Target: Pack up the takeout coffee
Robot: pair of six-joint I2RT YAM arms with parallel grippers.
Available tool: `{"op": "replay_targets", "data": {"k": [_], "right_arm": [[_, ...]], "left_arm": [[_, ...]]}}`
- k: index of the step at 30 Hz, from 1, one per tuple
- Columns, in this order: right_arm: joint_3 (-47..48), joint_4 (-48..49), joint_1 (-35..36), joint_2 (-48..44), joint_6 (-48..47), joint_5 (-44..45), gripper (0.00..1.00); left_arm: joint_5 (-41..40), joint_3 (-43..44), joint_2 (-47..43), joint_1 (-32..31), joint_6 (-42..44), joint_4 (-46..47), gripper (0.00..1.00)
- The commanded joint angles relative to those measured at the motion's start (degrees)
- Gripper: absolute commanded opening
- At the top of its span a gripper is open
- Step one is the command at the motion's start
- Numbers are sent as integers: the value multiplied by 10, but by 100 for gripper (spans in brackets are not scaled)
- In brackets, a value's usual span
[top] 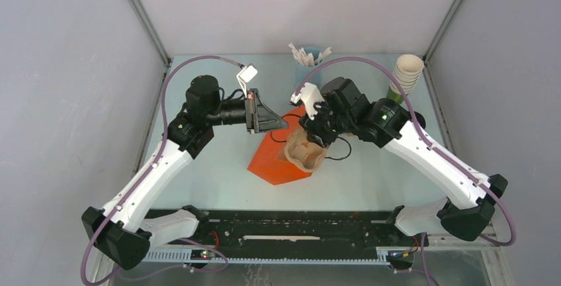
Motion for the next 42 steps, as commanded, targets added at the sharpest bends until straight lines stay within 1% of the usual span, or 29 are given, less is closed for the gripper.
{"op": "replay_targets", "data": {"k": [1,4,7,9,13,18,21,23,25,26,34,37,42], "right_arm": [[18,17,13,11,-26,87,33],[27,11,19,18,-18,132,33],[27,7,24,19,-9,151,32],[18,13,26,13,-10,142,32],[20,20,14,-6,8,91,32],[-28,75,17,-62,16,108,31],[-18,75,23,-65,27,108,31],[-17,74,46,-61,25,156,30],[-27,81,72,-57,13,232,29],[-33,84,80,-54,8,255,29],[-35,76,133,-12,1,367,30],[-47,77,149,-10,22,377,31],[-78,110,169,-18,36,332,32]], "left_arm": [[14,34,-3,-3,0,21,0],[15,33,-3,-3,0,21,0],[15,31,-4,-3,0,21,0],[16,29,-3,-3,2,21,0],[15,28,-1,-3,2,21,0],[14,28,-3,-3,2,20,0],[6,29,-2,-3,2,18,0],[2,31,0,-3,-1,17,0],[1,31,0,-3,-2,17,0],[-1,31,-1,-3,-2,17,0],[-24,31,-2,-3,-14,16,0],[-51,30,-3,-3,-24,14,0],[-76,20,-10,-3,-55,34,0]]}}
